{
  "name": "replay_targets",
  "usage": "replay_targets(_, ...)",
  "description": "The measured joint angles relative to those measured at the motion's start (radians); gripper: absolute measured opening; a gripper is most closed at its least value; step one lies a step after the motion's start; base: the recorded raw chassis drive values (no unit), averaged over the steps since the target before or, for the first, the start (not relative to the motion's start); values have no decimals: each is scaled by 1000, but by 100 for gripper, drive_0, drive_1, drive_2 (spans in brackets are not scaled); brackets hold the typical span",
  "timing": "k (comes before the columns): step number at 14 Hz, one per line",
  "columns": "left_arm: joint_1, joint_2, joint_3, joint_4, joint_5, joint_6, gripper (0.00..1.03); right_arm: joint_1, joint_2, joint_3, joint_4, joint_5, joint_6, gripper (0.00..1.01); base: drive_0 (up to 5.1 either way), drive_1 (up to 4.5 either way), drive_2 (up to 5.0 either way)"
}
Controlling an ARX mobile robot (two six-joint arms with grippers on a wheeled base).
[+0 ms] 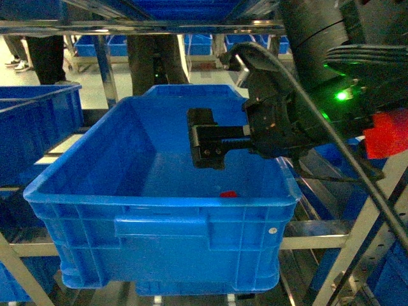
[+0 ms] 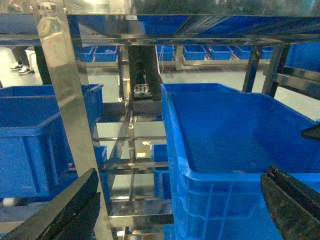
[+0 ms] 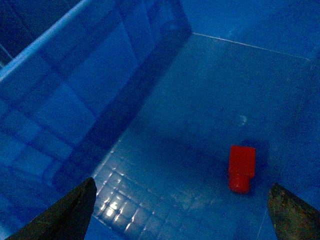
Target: Pick red block from blue box to shelf
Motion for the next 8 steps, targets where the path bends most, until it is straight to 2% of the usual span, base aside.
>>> replay_targets(2,0,0,0,0,0,0,98,-16,-67,-43,29,-23,14,98,0,0,0)
replay_targets(3,0,0,0,0,0,0,98,-30,-128,-74,53,-50,34,98,0,0,0)
replay_targets(5,0,0,0,0,0,0,98,-41,-183,-92,29,-82,64,98,0,0,0)
replay_targets(8,0,0,0,0,0,0,98,-40,-232,-126,14,-105,84,98,0,0,0)
